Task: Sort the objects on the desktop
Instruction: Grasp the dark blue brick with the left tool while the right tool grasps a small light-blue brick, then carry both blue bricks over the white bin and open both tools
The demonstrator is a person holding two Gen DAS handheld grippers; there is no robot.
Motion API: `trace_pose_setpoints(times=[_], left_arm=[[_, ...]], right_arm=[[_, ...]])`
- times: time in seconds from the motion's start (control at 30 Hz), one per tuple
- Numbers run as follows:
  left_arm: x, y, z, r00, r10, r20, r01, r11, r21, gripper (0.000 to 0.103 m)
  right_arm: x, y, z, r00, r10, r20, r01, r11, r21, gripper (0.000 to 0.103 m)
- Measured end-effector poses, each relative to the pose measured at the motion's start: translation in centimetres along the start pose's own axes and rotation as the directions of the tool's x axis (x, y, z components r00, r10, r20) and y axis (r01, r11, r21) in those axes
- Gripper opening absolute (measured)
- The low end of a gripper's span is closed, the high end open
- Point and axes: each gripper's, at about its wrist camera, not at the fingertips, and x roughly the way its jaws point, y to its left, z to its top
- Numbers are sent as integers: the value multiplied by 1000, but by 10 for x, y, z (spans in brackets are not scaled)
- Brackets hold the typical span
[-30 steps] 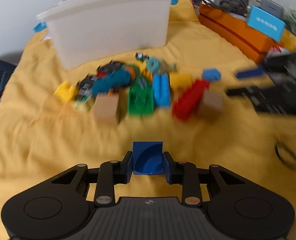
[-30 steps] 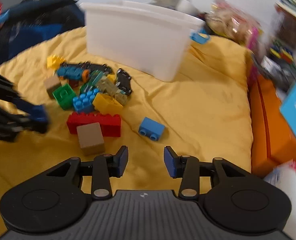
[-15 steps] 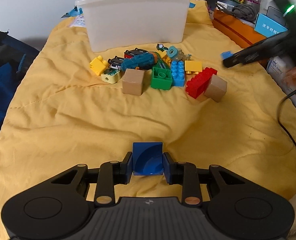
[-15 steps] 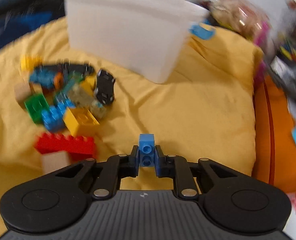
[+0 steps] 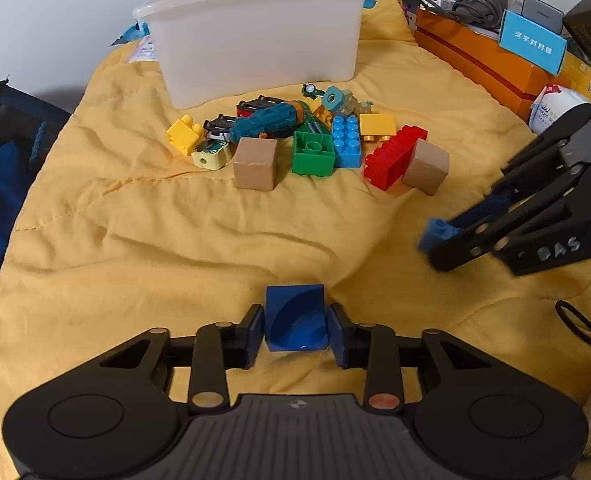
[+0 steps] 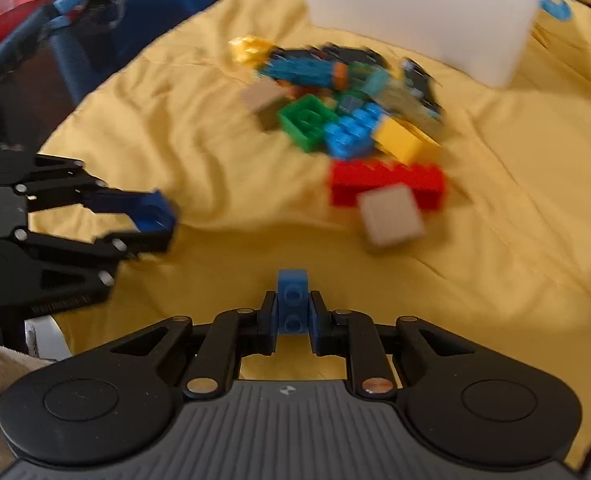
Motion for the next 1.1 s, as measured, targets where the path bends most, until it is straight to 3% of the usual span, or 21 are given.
trace_pose_setpoints(times=[0.03, 0.07, 0.17, 0.3, 0.37, 0.43, 0.5, 0.6, 0.83, 1.1], left_arm=[[-1, 0, 0, 1000, 6, 0, -6, 1000, -1, 44], [-1, 1, -1, 1000, 7, -2, -7, 1000, -3, 44], [-5, 1, -2, 1000, 11, -7, -11, 1000, -5, 44], [-5, -3, -3, 1000, 11, -15, -11, 1000, 12, 42], [-3, -4, -3, 1000, 3, -26, -3, 1000, 12, 35], [-3, -5, -1, 1000, 4, -31, -4, 1000, 14, 34], [-3, -5, 1, 999, -2, -38, 2, 1000, 15, 34], [-5, -3, 7, 999, -3, -36, 3, 1000, 7, 34], [-27, 13, 58, 997, 16, 80, -14, 1000, -26, 34], [-46, 38, 135, 972, 51, 230, -49, 999, -15, 34]], right_arm=[[1, 4, 0, 1000, -11, 13, 11, 1000, -1, 43], [-1, 6, 0, 1000, -11, 24, 11, 1000, -10, 48], [-11, 10, -2, 997, -16, 79, 20, 999, -46, 46], [-14, 7, -5, 991, -80, 107, 83, 996, -26, 44], [-8, 3, -7, 994, -70, 86, 71, 997, -3, 37], [-3, 4, -11, 994, -72, 78, 72, 997, 5, 33], [-2, 7, -14, 991, -93, 97, 94, 996, -8, 20], [-6, 7, -11, 990, -101, 99, 101, 995, 5, 17], [-24, -7, 20, 978, -137, 159, 130, 990, 56, 17], [-51, -26, 72, 939, -202, 280, 200, 979, 35, 17]])
